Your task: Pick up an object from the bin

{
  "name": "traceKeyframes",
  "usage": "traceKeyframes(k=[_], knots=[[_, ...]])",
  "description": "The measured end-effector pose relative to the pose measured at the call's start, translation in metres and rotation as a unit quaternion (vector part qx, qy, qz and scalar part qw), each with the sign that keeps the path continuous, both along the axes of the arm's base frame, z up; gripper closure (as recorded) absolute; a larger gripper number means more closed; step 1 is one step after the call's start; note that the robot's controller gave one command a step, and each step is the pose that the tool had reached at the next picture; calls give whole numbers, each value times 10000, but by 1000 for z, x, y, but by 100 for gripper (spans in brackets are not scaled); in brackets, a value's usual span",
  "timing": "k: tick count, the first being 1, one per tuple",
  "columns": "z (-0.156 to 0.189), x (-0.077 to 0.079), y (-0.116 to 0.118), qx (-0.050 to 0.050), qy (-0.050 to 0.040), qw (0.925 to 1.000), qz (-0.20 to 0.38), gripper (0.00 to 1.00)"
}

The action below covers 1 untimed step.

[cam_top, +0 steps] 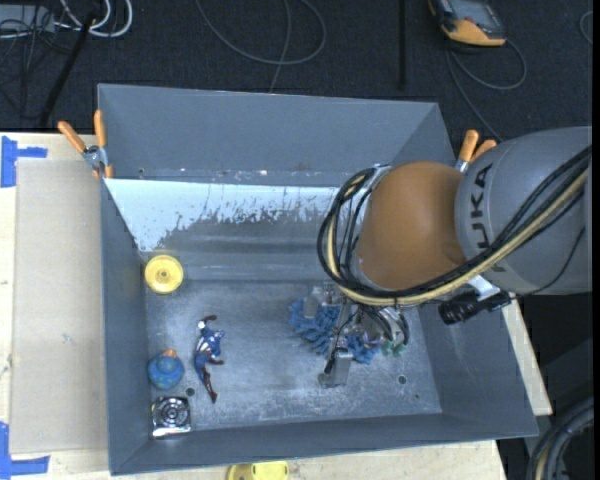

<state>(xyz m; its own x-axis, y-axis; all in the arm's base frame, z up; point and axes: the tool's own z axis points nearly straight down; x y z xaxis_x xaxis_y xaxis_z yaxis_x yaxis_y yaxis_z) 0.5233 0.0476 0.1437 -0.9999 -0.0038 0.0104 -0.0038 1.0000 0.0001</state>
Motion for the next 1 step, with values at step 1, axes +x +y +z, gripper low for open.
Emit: traceKeyframes(k=[1], knots=[[4, 2, 0, 2, -42, 10000, -9, 0]])
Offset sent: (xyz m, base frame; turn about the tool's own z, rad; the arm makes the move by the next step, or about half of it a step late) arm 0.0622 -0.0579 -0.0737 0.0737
